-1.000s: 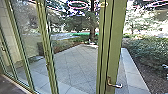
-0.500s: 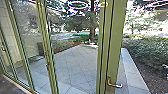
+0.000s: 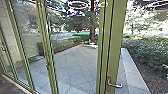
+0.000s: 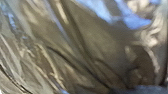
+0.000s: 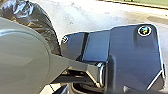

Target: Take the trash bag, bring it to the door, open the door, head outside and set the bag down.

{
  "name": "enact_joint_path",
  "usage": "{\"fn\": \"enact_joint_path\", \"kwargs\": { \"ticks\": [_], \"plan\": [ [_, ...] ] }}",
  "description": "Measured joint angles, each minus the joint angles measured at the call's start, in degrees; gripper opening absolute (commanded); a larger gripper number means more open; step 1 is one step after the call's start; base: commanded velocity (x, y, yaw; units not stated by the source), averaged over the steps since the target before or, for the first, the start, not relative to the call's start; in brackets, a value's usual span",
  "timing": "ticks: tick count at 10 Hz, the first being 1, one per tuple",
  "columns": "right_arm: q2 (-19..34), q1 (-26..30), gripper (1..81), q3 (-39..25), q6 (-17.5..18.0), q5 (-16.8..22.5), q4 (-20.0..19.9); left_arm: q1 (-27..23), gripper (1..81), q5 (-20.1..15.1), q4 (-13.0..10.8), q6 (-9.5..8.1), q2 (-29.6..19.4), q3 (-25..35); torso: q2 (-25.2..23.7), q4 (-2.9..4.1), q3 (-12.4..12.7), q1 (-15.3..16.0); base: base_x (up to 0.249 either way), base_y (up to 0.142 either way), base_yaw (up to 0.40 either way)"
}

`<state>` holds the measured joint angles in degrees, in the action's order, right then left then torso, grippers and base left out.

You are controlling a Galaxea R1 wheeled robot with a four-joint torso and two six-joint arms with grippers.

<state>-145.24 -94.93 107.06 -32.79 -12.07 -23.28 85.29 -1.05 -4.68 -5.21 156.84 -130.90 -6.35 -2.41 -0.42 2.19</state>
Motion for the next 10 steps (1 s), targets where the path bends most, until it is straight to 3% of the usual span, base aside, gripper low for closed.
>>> {"fn": "enact_joint_path", "kwargs": {
  "ticks": [10],
  "plan": [
    [25.87, 3.19, 81.1, -31.90, 0.02, -1.90, 0.05, 0.00, 1.0, 0.32, -0.06, 0.02, 1.07, -0.16, 0.00, 0.00, 0.00, 0.00, 0.000, 0.000, 0.000]
  ]
}}
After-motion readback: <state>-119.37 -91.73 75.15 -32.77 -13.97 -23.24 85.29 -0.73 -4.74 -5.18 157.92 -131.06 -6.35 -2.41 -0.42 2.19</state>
